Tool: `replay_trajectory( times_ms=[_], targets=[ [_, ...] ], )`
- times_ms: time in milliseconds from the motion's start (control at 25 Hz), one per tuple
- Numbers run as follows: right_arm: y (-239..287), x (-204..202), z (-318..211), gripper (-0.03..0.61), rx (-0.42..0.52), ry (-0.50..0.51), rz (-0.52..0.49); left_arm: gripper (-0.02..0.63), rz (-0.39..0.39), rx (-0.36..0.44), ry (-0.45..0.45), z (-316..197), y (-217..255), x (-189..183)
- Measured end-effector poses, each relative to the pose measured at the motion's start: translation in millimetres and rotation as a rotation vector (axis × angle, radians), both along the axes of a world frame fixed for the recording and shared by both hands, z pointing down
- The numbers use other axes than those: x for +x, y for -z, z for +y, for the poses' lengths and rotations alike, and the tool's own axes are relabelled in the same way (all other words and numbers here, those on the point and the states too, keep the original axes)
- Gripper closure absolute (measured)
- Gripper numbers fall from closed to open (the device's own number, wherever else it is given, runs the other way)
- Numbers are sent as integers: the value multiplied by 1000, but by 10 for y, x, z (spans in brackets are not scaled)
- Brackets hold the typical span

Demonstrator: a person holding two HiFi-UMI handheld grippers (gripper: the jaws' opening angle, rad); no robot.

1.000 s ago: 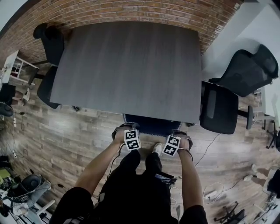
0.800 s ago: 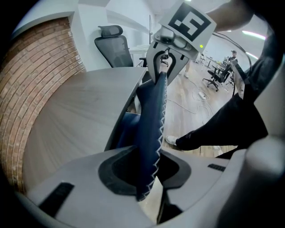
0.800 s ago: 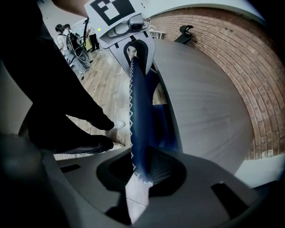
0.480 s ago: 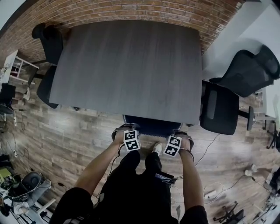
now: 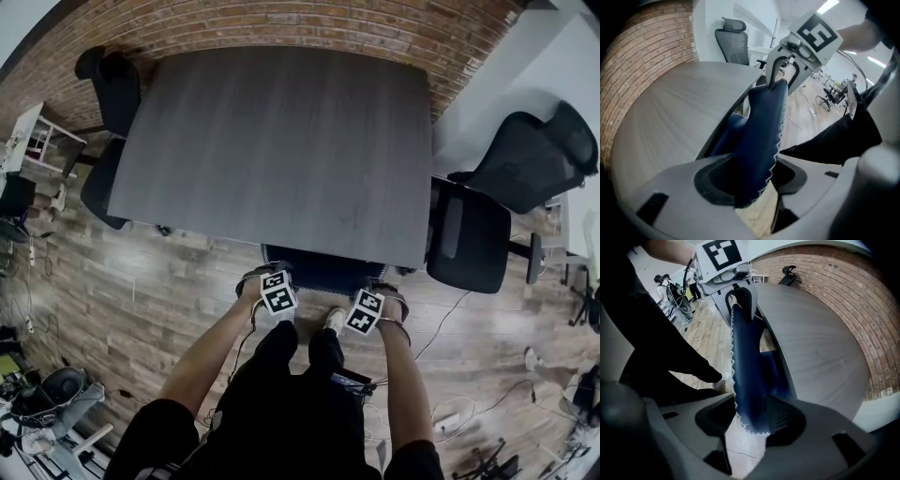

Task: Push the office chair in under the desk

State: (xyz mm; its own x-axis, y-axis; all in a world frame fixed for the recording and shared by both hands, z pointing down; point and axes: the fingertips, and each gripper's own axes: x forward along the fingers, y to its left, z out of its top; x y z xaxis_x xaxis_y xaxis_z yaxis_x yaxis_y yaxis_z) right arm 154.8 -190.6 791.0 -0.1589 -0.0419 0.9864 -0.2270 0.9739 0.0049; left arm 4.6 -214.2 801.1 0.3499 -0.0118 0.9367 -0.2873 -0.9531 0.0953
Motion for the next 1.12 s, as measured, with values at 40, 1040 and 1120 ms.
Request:
replay_trajectory(
  times_ms=[40, 1040, 1120],
  targets=[
    [14, -26, 30, 378, 11, 2, -4, 405, 0, 1, 24, 4, 17, -35],
    [2731, 18, -641, 564, 532, -849, -824, 607, 625, 648, 707, -495, 3149, -217],
    [2925, 50, -575, 569, 577, -873, -865, 607, 677, 685, 730, -430, 3376, -190]
  ],
)
